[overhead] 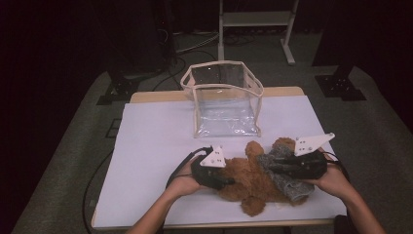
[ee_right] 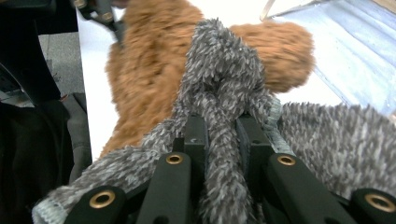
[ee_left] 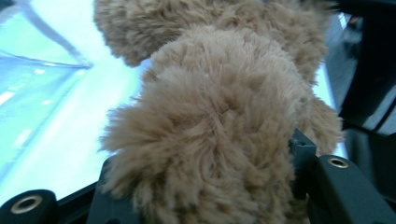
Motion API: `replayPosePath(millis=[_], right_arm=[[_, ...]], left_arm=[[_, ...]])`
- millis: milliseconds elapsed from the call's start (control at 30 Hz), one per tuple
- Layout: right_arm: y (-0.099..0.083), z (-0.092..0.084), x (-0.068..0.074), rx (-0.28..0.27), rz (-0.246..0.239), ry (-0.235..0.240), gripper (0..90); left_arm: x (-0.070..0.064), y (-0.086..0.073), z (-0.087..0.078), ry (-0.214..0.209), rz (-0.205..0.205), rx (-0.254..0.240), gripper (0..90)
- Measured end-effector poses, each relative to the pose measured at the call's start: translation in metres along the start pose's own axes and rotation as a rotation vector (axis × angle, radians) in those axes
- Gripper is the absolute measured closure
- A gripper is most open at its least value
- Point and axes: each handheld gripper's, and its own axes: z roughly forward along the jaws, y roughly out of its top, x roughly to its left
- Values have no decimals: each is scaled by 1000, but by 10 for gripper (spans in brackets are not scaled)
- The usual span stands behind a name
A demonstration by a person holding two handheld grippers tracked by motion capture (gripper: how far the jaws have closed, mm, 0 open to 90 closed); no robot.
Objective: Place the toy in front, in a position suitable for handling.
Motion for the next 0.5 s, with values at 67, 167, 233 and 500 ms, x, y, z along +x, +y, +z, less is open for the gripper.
replayPosePath(millis=[67, 167, 233, 500], right_arm=[[4, 4, 1, -1, -5, 1, 762], [13, 15, 2, -4, -9, 0, 762], [18, 24, 4, -6, -17, 3, 762], [20, 40, 19, -20, -40, 35, 765]], left_arm=[[9, 2, -5, 23, 10, 13, 471], [21, 2, -17, 47, 27, 41, 471], [25, -1, -24, 50, 41, 64, 465], [21, -14, -37, -13, -24, 14, 296]])
